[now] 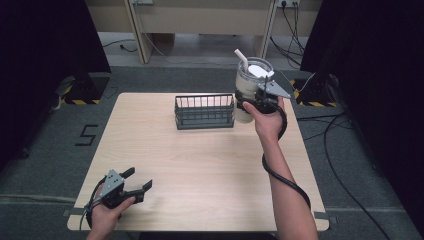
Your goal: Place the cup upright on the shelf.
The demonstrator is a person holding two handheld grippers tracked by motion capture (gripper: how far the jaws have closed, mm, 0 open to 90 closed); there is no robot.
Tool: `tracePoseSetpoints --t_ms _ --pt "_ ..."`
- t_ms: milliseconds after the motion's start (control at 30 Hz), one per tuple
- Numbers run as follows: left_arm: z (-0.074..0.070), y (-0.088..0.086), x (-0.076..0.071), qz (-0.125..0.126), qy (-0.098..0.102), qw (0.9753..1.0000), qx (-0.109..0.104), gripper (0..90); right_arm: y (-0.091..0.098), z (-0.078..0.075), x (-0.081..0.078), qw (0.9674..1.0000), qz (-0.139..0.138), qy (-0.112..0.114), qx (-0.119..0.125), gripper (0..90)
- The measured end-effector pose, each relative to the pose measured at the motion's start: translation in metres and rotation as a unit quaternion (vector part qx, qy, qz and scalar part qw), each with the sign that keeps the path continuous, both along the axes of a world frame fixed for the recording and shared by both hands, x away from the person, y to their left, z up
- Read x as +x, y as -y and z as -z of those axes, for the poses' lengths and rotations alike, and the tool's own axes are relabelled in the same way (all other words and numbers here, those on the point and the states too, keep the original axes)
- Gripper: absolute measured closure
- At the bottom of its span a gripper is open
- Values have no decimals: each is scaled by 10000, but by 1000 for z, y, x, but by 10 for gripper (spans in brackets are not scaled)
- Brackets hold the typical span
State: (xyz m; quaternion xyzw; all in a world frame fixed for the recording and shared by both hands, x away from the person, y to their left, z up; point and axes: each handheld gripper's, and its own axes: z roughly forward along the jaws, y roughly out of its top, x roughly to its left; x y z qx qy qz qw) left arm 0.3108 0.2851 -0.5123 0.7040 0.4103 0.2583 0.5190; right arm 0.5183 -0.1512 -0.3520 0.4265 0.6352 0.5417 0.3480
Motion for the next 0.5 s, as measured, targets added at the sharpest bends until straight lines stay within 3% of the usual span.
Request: tracePoseSetpoints --t_ms 500 --pt "-1 -1 0 -2 15 10000 -16 154 -14 -12 16 10000 -38 11 -3 97"
